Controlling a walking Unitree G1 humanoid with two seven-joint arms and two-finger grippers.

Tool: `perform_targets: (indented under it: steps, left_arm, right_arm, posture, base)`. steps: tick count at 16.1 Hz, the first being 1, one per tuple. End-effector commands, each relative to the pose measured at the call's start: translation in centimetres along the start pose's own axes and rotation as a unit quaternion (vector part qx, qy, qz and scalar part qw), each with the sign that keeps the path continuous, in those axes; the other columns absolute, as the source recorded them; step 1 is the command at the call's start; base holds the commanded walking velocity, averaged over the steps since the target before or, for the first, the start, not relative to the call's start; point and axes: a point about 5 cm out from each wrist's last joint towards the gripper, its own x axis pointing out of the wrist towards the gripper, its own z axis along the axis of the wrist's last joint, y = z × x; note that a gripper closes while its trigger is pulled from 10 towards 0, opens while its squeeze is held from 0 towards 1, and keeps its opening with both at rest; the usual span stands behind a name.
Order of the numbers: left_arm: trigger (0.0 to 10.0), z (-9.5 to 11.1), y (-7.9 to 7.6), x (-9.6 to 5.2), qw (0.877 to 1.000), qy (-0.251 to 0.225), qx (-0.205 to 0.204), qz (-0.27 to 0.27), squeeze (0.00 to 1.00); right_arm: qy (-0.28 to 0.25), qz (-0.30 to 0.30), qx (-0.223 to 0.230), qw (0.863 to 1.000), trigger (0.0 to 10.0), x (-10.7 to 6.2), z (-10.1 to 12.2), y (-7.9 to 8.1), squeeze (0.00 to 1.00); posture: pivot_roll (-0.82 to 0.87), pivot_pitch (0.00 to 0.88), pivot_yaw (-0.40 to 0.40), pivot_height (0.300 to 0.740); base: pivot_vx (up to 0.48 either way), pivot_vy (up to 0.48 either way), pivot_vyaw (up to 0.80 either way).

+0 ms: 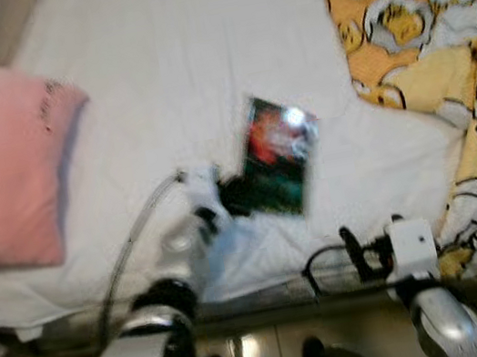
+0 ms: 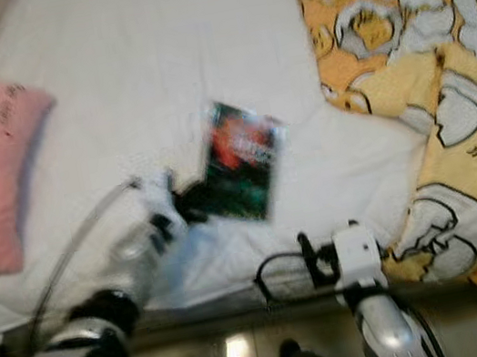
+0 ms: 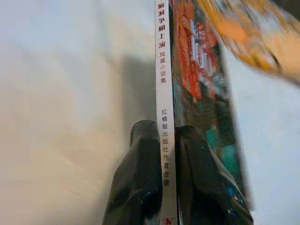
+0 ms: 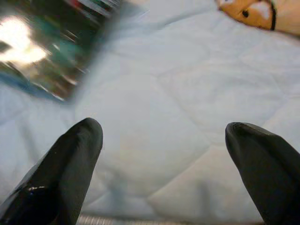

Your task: Clean up the room

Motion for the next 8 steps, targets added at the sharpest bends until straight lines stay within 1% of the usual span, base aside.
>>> perform_targets:
  steps: [1, 2, 3, 5, 6, 7, 8]
  left_arm:
    - [0.0, 2.5, 0.1, 0.3, 0.998, -0.057, 0.012, 0.001, 0.0]
    - [0.0, 3.4, 0.2, -0.1, 0.996, -0.079, 0.033, -0.002, 0.0]
    - [0.0, 4.0, 0.2, -0.7, 0.994, -0.098, 0.049, -0.004, 0.0]
    - [0.0, 4.5, -0.5, -1.7, 0.992, -0.111, 0.051, -0.031, 0.0]
    - [0.0, 4.4, -1.0, -1.9, 0.992, -0.109, 0.048, -0.047, 0.0]
    - [0.0, 3.4, -2.1, -2.4, 0.991, -0.099, 0.057, -0.069, 0.0]
    - [0.0, 2.3, -2.6, -2.7, 0.991, -0.082, 0.082, -0.062, 0.0]
  right_arm:
    - [0.0, -0.013, 0.006, 1.0, 10.0, 0.2, -0.3, -0.2, 0.0]
    - [-0.023, -0.02, 0.013, 0.999, 10.0, 0.9, 0.7, -0.1, 0.0]
    - [-0.05, -0.026, 0.018, 0.998, 10.0, 1.1, 1.8, -0.2, 0.0]
    - [-0.077, -0.044, 0.021, 0.996, 10.0, 1.2, 2.9, -1.1, 0.0]
    - [-0.079, -0.054, 0.022, 0.995, 10.0, 1.5, 2.9, -1.6, 0.0]
    - [-0.074, -0.07, 0.03, 0.994, 10.0, 1.8, 2.5, -2.1, 0.0]
    - [-0.071, -0.08, 0.039, 0.994, 10.0, 2.1, 2.3, -2.2, 0.0]
  posture:
    - [0.08, 0.029, 0.023, 0.74]
    - [0.09, 0.0, 0.031, 0.74]
    - [0.09, 0.0, 0.037, 0.74]
    - [0.1, 0.0, 0.042, 0.74]
    - [0.11, 0.0, 0.041, 0.74]
    - [0.11, 0.0, 0.044, 0.74]
    - [0.11, 0.0, 0.045, 0.74]
  base:
    - [0.0, 0.0, 0.0]
    - [0.0, 0.0, 0.0]
    - [0.0, 0.0, 0.0]
    - [0.0, 0.0, 0.0]
    - [0.0, 0.0, 0.0]
    - [0.0, 0.0, 0.0]
    - [0.0, 0.0, 0.0]
